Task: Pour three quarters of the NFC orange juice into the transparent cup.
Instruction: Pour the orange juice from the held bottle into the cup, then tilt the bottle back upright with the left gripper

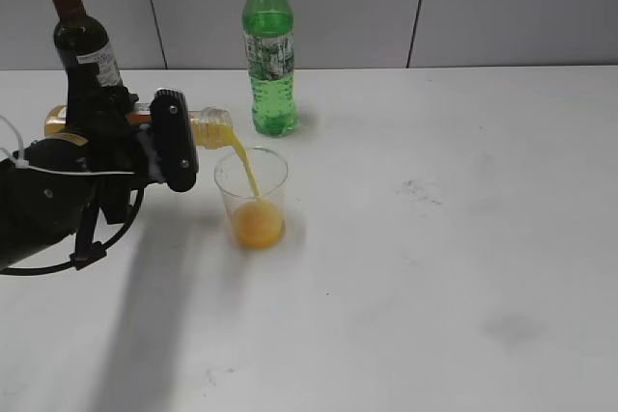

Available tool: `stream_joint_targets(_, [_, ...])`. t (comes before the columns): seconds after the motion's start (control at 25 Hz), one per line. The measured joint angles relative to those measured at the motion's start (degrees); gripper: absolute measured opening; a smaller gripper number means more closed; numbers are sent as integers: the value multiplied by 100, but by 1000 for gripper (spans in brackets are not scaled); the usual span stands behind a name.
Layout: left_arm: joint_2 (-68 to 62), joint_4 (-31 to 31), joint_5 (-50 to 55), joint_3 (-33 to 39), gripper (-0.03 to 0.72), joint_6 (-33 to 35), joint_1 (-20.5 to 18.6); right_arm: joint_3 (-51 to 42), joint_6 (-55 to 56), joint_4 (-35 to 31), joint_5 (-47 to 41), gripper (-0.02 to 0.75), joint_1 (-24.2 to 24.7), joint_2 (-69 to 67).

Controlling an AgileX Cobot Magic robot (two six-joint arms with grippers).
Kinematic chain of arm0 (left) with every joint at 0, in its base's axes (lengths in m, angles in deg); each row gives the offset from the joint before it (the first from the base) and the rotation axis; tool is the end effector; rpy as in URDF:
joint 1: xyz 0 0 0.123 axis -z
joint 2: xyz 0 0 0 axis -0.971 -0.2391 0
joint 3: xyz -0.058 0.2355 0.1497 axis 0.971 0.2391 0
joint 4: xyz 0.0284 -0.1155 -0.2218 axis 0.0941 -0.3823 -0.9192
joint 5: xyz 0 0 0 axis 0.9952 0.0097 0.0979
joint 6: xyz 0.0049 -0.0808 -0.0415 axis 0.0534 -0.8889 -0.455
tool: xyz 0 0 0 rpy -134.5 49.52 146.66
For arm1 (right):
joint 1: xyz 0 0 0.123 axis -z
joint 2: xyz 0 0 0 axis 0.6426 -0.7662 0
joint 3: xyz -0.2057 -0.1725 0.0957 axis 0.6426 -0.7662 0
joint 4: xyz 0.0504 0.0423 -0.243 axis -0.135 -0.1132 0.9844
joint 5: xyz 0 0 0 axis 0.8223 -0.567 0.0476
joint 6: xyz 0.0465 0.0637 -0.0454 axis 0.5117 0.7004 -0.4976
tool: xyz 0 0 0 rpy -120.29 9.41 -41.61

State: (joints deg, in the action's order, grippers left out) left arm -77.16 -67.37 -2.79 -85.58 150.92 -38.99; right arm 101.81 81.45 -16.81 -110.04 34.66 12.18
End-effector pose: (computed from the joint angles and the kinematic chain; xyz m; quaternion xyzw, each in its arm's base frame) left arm 0.2760 -0.1472 0.1536 0.5750 0.6106 0.3695 0.4000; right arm -0.0055 0.0012 0.2795 0.0007 0.8460 0.0601 0.5298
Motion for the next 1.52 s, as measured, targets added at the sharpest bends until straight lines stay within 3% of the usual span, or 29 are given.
stream_joint_targets(1.52, [0, 68, -119, 0, 479, 0, 0, 0, 0, 0, 0, 571, 0, 0])
